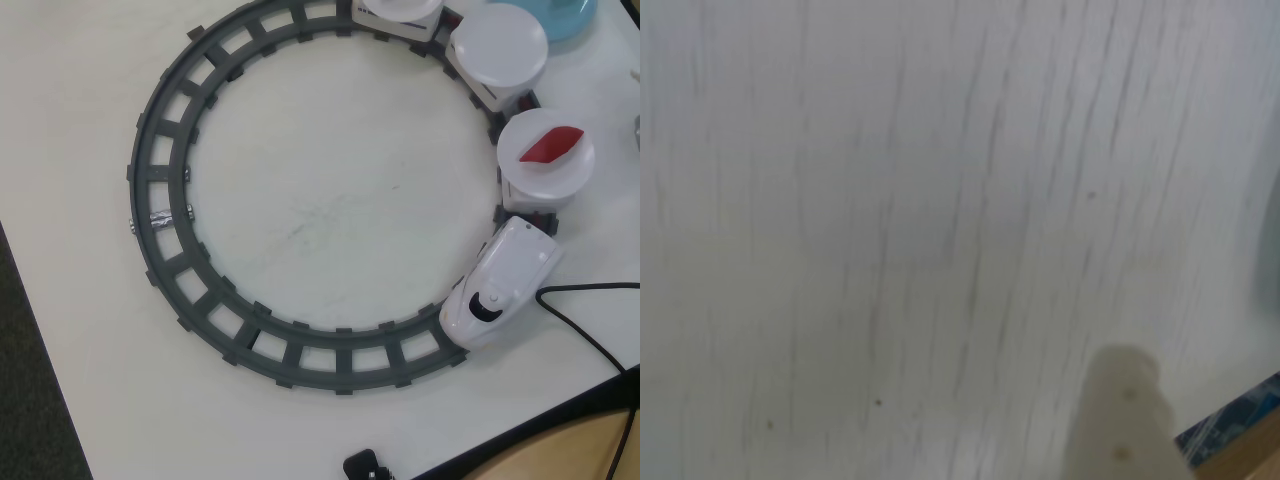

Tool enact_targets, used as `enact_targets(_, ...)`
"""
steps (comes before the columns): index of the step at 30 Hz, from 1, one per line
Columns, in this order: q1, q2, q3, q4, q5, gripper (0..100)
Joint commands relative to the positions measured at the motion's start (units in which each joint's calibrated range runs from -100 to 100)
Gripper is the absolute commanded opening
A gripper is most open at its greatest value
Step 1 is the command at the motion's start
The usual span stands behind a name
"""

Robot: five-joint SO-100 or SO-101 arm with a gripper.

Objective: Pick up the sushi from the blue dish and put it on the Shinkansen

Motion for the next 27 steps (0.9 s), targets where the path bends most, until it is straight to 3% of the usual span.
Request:
enact_targets(1, -0.79, -0.35, -0.61, 0.11, 0.19, 31)
enact_targets(12, 0.44, -0.27, -0.79, 0.37, 0.56, 31)
enact_targets(17, 6.42, 3.83, -7.17, 0.19, 5.38, 31)
enact_targets(22, 10.83, 16.60, -23.68, -2.20, 5.91, 31)
enact_targets(27, 10.56, 42.57, -45.23, -5.11, 5.96, 31)
